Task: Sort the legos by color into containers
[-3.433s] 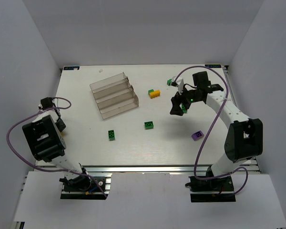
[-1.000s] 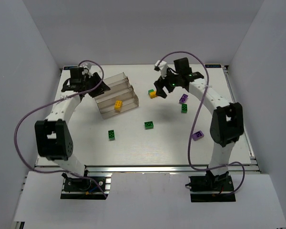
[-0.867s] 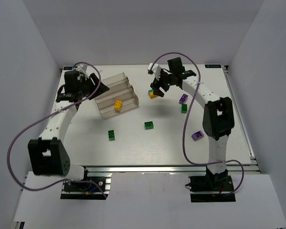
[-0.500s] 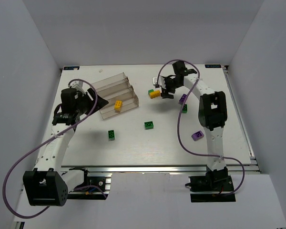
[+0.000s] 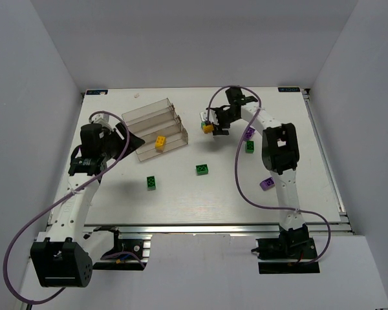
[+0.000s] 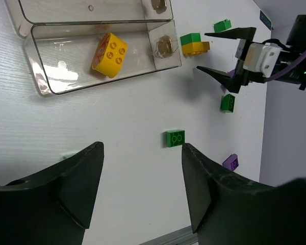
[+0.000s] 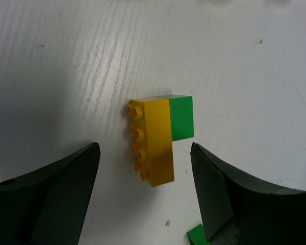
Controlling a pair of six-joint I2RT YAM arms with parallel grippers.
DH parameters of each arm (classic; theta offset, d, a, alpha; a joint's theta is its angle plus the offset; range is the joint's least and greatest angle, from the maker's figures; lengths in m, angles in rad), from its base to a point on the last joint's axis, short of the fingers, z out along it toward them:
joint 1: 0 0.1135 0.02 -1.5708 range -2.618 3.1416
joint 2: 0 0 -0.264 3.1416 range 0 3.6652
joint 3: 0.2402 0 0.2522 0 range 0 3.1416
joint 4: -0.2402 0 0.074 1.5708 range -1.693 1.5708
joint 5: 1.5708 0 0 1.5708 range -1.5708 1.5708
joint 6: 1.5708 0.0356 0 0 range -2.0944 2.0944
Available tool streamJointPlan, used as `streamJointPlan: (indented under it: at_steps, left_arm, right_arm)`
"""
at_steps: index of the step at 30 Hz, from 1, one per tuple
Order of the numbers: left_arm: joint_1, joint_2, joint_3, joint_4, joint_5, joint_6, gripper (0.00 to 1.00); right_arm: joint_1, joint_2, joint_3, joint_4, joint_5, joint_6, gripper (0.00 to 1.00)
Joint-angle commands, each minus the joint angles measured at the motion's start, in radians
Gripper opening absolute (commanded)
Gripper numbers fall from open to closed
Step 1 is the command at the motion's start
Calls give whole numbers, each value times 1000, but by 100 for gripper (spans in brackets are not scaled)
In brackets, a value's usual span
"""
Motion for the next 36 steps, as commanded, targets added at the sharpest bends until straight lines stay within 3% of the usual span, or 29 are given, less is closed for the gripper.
streamJointPlan:
  at_steps: [1,7,12,15,18,19,25,32,36]
  left_arm:
    - [-5,-41,-11,3,-4,-21,72]
    - [-5,-44,16,-10,0,-24,72]
    - [-5,-29,50,-4,20,-30,72]
    - [-5,-23,56,16,43,-45,72]
    - [-5,-14,56,58,74,-65,72]
    - [-5,-10,56,70,97,-70,72]
    - [-14,66,59,154,218,-130,73]
    - [-101,222,105,205,276,-133,79]
    - [-166,315,140,230,300,-110,82]
  right_arm:
    - [0,37,44,61,14,29,76]
    - [12,87,93,96,78,128,74]
    - [11,93,89,53,88,97,67]
    - [12,93,87,-16,78,52,57]
    - [11,92,84,-112,65,3,38]
    - [9,92,82,-129,66,-22,25]
    - [3,20,21,-158,34,-40,2]
    - [8,-276,-201,-148,-63,-25,0]
    - [26,-402,-229,-287,-155,-58,0]
